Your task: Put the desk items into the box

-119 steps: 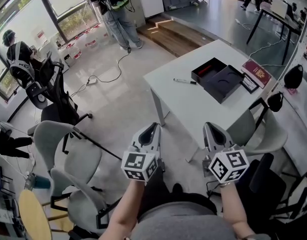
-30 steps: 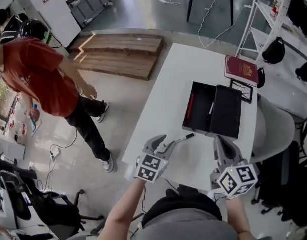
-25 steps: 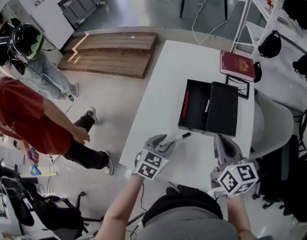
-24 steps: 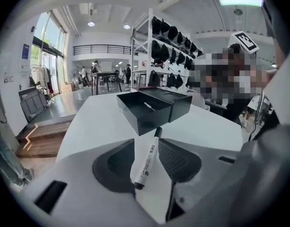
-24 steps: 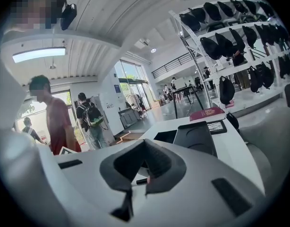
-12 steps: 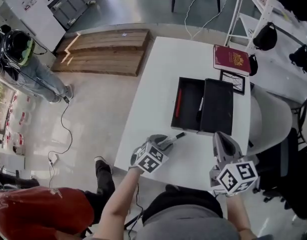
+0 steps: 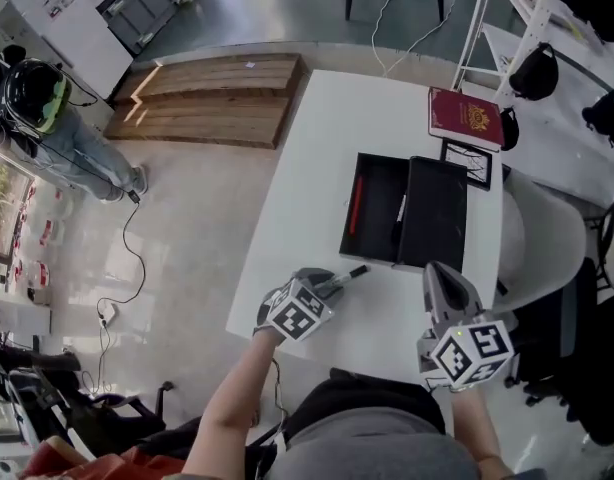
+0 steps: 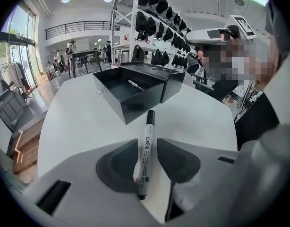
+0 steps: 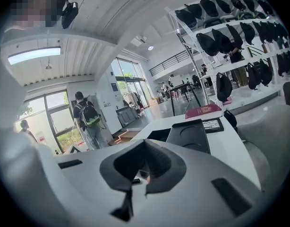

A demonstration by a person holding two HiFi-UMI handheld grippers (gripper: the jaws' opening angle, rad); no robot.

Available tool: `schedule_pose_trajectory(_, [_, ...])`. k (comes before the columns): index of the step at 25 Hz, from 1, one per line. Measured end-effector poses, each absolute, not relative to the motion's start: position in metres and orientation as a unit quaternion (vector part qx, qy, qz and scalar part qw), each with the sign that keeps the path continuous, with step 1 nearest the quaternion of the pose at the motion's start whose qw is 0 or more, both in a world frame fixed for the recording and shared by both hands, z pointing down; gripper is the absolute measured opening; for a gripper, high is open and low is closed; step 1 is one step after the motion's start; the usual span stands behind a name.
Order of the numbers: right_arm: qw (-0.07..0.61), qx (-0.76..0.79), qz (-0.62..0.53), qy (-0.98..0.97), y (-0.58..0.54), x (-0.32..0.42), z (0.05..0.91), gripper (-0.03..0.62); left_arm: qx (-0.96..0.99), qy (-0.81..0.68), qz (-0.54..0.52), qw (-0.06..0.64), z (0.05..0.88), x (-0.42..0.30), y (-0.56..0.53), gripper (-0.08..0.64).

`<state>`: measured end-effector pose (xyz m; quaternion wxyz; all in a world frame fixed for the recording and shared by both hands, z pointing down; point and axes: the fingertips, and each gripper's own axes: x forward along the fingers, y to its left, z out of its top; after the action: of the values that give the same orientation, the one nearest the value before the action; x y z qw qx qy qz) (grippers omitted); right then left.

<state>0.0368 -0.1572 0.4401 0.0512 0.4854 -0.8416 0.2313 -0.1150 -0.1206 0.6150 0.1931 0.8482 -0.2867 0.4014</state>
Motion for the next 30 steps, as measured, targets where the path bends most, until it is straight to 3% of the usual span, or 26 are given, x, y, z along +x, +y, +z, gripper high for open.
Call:
schedule_pose_trajectory(8, [0.051,0.489,0.234,-0.839,-0.160,0.047,0.442,0.005,0.844,-0.281,0.417,0.184,0.616,-0.112,-0.119,0.083])
schedule_pose_trajectory(19, [0.051,0.482,0.237,-0.842,-0.162,0.051,0.443,0.005,0.844,-0.281,0.421,0.178,0.607,-0.109,-0.111,0.072])
schedule_pose_trajectory(30, [0.054,0.471,0.227,-0.851,-0.161,0.050,0.437,0.005,0.861,-0.329,0.349,0.167,0.546,-0.103,-0.112,0.072])
